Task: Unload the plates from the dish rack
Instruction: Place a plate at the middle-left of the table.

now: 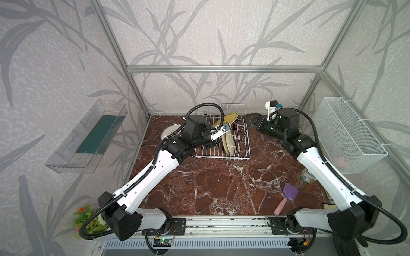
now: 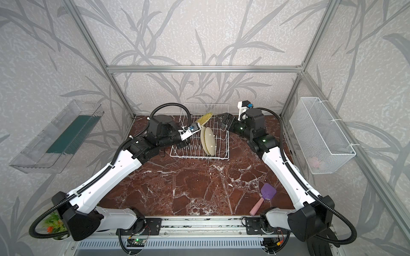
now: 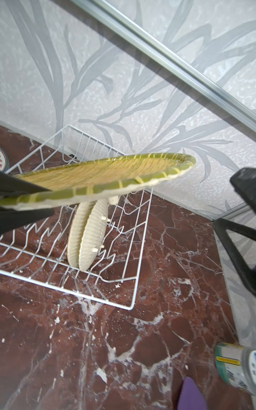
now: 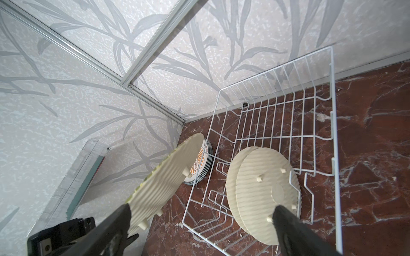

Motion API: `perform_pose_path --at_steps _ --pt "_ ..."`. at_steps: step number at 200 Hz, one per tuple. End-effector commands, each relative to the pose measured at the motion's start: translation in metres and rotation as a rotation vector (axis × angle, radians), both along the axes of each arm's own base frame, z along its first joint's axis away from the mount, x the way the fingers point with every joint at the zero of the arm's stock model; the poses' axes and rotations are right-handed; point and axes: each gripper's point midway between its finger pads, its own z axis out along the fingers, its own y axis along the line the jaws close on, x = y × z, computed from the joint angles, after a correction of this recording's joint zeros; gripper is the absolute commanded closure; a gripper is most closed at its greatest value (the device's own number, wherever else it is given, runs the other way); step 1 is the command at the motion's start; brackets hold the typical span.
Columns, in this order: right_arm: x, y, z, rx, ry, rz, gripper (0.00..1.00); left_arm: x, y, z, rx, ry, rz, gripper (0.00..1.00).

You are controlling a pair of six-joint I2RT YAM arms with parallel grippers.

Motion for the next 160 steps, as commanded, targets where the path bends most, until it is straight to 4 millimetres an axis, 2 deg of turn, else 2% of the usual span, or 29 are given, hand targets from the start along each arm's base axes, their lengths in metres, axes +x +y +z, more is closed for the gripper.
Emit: perform_pose_path --at_steps 1,44,92,117,160 --pt "-0.004 0.006 0.012 0.045 0.024 0.031 0.01 -0.003 0.003 0.009 0.102 -0.146 -0.034 1.0" --pt "0.002 0.016 0.001 0.083 0.097 0.056 0.0 -0.006 -0.003 0.001 0.194 -0.251 -0.045 1.0" --pt "0.006 0.021 -0.023 0.074 0.203 0.045 0.13 -0.005 -0.008 0.0 0.229 -0.318 -0.054 1.0" --pt "0.007 0.033 -0.037 0.078 0.25 0.074 0.21 -0.006 -0.009 -0.001 0.236 -0.348 -0.059 1.0" --pt "0.012 0.048 -0.044 0.096 0.28 0.111 0.38 -0.008 -0.009 -0.01 0.265 -0.347 -0.064 1.0"
